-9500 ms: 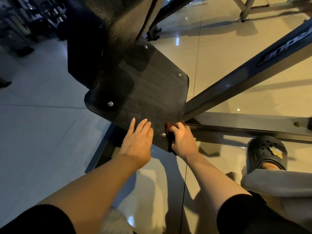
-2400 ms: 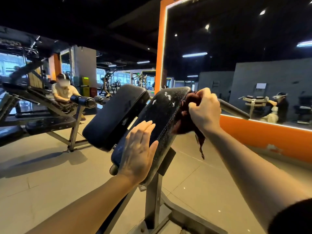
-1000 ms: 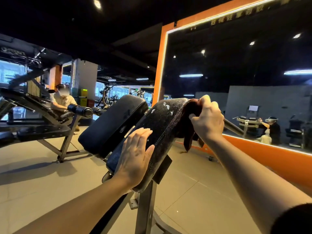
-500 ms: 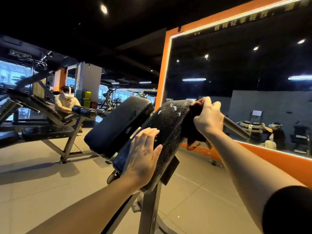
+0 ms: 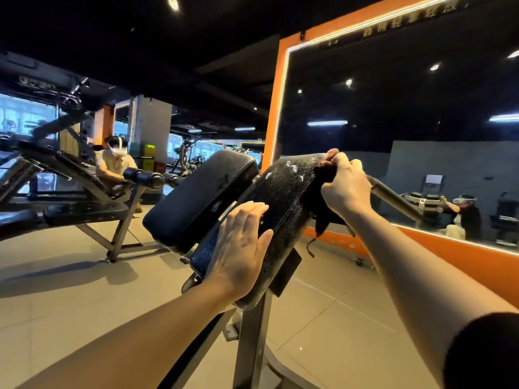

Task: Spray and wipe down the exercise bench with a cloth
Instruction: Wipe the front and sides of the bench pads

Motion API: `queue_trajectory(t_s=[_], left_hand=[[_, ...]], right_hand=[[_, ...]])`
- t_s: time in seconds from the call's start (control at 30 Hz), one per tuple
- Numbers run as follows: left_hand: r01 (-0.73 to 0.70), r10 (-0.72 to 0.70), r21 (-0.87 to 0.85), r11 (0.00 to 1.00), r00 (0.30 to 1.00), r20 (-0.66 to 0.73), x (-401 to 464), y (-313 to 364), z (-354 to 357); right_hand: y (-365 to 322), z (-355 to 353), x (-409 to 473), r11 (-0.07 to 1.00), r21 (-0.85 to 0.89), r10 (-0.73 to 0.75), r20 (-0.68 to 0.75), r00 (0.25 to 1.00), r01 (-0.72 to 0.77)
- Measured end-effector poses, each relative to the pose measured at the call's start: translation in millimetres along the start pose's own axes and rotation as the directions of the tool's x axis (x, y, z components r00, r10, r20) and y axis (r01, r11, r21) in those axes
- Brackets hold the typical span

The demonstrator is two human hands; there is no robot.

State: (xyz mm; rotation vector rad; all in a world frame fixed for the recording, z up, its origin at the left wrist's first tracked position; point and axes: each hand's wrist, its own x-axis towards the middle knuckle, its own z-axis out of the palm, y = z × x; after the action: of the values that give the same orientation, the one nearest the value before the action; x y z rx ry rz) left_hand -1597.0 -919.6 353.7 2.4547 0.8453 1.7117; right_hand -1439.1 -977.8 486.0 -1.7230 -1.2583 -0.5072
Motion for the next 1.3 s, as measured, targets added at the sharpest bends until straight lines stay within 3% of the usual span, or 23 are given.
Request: queue_trajectory(t_s=[0.1,0.27,0.4,0.57,0.73,0.9,1.07,1.13,1.3], left_hand=[[0.005,-0.005,-0.003,1.000,1.000,0.005,0,1,1],[0.009,-0.009,-0.026,1.000,1.000,-0.008,-1,1,0],[0.003,-0.005,-0.041,0.999,0.999,-0.042,0,-1,0],[0.056,-0.063,-0.141,0.988,0.997,-0.045,0,2,0],[0.057,-0.096,-0.240,0.969,0.983,-0.154,-2,4,-2],[0.145,-0.188,-0.208,0.967,0.961,-0.201,-23,5,-16],[0.251,-0.287,-0.211,0.945,0.944,-0.164,-72,11,-25],[0.219,-0.256,-0.265,0.939,0.960,-0.112,-76,20,-25],[0.143,-0.121,-0.443,0.885,0.990,0.078,-29,67,-41]], right_hand=[[0,19,-33,0.998,-0.017,-0.068,0.008,0.998,0.068],[17,24,-75,0.977,0.050,-0.215,0.227,0.950,0.209],[15,6,-37,0.982,0.129,-0.128,-0.071,0.989,0.136],[-2,42,-63,0.984,0.172,-0.037,-0.074,0.997,0.049],[6,53,-126,0.965,0.237,-0.141,0.106,0.984,0.112],[-2,47,-119,0.921,0.385,0.055,0.027,0.998,-0.062],[3,51,-170,0.916,0.400,-0.138,0.241,0.961,0.031],[9,33,-158,0.876,0.482,-0.149,0.226,0.962,0.023],[3,-5,-117,0.634,0.773,-0.143,0.145,0.979,-0.022]])
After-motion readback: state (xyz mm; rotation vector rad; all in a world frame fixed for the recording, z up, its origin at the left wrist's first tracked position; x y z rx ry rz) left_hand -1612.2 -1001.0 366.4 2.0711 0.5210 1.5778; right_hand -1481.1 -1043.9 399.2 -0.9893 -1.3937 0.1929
